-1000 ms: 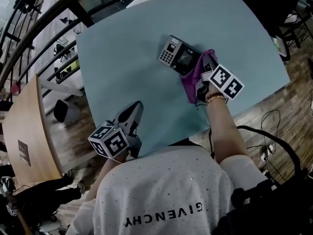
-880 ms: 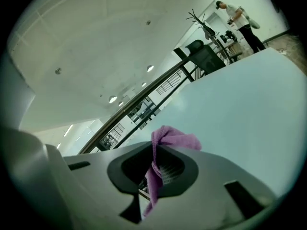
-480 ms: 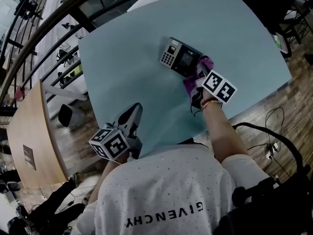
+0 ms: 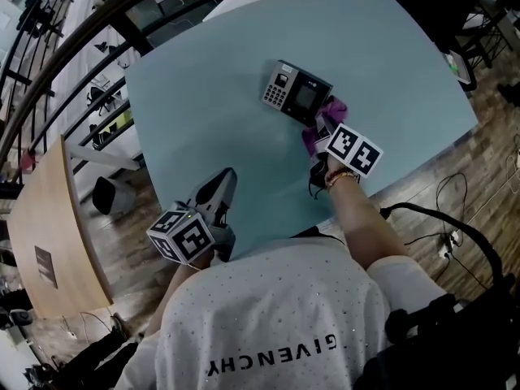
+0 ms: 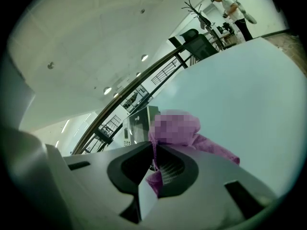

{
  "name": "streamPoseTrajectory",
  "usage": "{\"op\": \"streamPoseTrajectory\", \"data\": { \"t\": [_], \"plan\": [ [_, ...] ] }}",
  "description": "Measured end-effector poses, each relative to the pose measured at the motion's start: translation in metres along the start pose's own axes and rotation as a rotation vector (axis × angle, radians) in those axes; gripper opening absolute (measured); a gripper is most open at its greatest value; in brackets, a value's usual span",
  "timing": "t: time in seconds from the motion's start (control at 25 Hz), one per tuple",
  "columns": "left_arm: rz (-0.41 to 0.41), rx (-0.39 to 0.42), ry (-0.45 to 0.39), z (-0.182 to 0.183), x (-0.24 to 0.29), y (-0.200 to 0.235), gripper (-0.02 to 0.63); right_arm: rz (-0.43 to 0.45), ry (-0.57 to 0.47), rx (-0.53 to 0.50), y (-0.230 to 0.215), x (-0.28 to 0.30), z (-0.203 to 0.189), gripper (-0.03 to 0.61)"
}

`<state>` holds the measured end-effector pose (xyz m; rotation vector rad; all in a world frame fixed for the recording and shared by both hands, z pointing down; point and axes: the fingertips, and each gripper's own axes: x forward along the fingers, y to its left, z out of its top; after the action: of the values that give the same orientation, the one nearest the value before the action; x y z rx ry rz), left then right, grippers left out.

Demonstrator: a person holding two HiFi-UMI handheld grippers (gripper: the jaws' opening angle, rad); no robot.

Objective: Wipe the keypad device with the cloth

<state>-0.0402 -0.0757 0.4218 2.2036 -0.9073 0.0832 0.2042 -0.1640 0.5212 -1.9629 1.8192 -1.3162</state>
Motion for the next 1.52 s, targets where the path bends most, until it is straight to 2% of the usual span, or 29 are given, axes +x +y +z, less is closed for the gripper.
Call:
{"op": "streamPoseTrajectory", "data": {
  "t": [0.28,0.48,0.64,0.8,0.96,1.16,1.36,1.52],
  "plan": [
    [-0.017,0.0,-0.015,0.005,-0.006,0.003,0.005,-0.011,0.049,0.001,0.001,-0.003,-0.025,0.025],
    [-0.026,-0.018,-0.043,0.006,-0.01,0.007,0.005,0.006,0.084,0.06,0.001,-0.007,-0.042,0.025],
    [-0.027,-0.043,-0.075,0.008,-0.015,0.01,0.005,-0.008,0.114,-0.042,0.006,-0.014,-0.041,0.025],
    [-0.015,-0.06,-0.116,0.015,-0.02,0.018,0.005,-0.016,0.031,-0.215,0.023,-0.021,0.007,0.023],
    [0.005,-0.072,-0.155,0.018,-0.026,0.026,0.005,-0.015,-0.082,-0.307,0.048,-0.025,0.076,0.023],
    [0.047,-0.123,-0.202,0.016,-0.026,0.039,0.005,0.112,-0.181,-0.381,0.095,-0.029,0.154,0.023],
    [0.102,-0.148,-0.216,0.013,-0.017,0.051,0.005,0.274,-0.175,-0.383,0.13,-0.002,0.193,0.023],
    [0.144,-0.156,-0.197,0.008,-0.008,0.051,0.005,0.305,-0.084,-0.451,0.135,0.036,0.192,0.023]
  ]
}}
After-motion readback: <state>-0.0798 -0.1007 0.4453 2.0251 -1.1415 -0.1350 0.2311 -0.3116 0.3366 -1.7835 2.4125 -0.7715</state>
